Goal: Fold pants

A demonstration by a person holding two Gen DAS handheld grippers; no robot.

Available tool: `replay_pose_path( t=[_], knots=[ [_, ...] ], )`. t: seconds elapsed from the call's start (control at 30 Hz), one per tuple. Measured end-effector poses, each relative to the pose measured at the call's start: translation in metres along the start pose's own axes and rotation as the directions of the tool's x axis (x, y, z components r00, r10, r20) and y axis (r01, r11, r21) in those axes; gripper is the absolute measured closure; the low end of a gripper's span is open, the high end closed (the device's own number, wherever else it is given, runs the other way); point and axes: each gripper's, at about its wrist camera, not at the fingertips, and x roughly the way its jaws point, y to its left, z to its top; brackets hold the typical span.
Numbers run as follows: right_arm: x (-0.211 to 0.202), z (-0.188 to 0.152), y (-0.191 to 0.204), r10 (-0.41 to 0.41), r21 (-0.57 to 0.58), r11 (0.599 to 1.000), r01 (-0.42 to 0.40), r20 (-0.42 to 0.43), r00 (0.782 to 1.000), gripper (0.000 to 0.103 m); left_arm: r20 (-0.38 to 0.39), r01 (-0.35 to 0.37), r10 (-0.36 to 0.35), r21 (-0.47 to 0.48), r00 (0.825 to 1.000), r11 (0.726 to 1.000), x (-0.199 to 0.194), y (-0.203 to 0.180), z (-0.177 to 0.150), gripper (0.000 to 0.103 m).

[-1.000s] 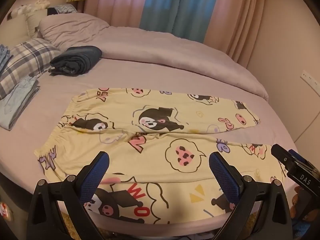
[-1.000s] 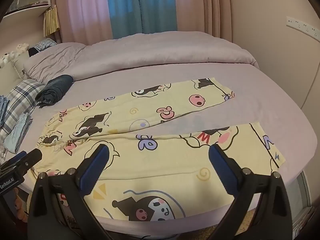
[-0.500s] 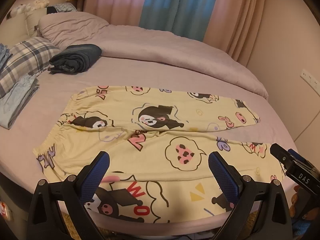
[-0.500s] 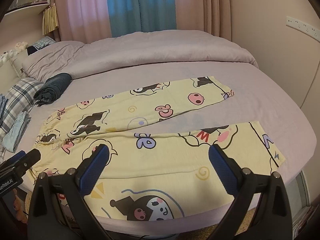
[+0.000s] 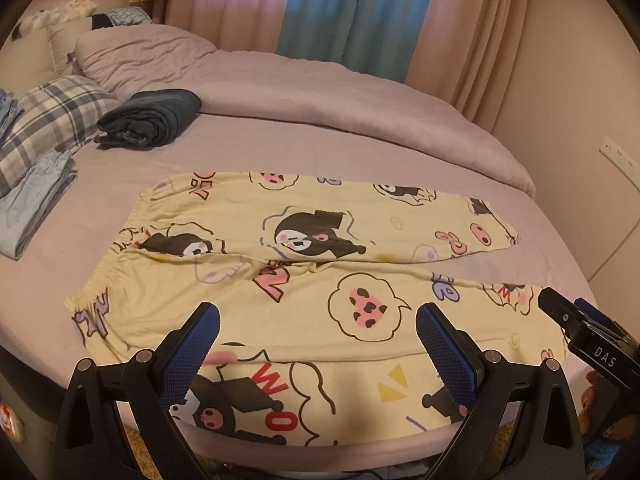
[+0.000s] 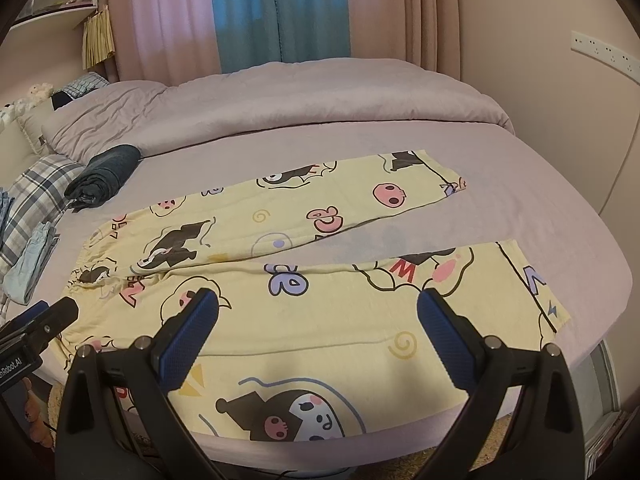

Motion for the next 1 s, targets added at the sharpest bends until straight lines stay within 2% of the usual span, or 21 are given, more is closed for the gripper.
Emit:
replay_pose_path(
  t=[0.13, 0.27, 0.67, 0.83, 0.93, 1.0],
  knots=[
    [0.001, -0.001, -0.003, -0.004, 0.007, 1.0, 0.004, -0.002, 1.0, 0.003, -0.003, 0.002, -0.002, -0.005, 1.0, 1.0, 0.001, 0.0, -0.001, 0.005],
    [0.002, -0.001, -0.004, -0.009, 0.012, 1.0, 0.009, -0.005, 1.0, 0.003, -0.009, 0.003, -0.004, -0.004, 1.0, 1.0, 0.003, -0.001, -0.002, 0.009],
    [0.005, -0.002, -0.011, -0.009, 0.024, 1.0, 0.009, -0.014, 1.0, 0.003, 0.007, 0.019, -0.018, -0.011, 1.0, 1.0, 0.008, 0.001, -0.001, 0.009],
    [-0.003, 0.001, -0.035, -0.023, 0.065, 0.998, 0.022, 0.011, 1.0, 0.004, -0.001, -0.022, 0.022, -0.09, 1.0, 0.996, 0.011, 0.04, 0.007, 0.009],
    [-0.004, 0.001, -0.066, -0.057, 0.122, 0.991, 0.055, 0.013, 0.998, 0.004, -0.048, -0.081, 0.075, -0.132, 0.996, 0.988, 0.023, 0.074, 0.01, 0.009],
    [0.0, -0.002, -0.091, -0.092, 0.165, 0.982, 0.092, -0.008, 0.996, 0.004, -0.157, -0.133, 0.108, -0.157, 0.982, 0.979, 0.033, 0.095, 0.005, 0.009]
  ],
)
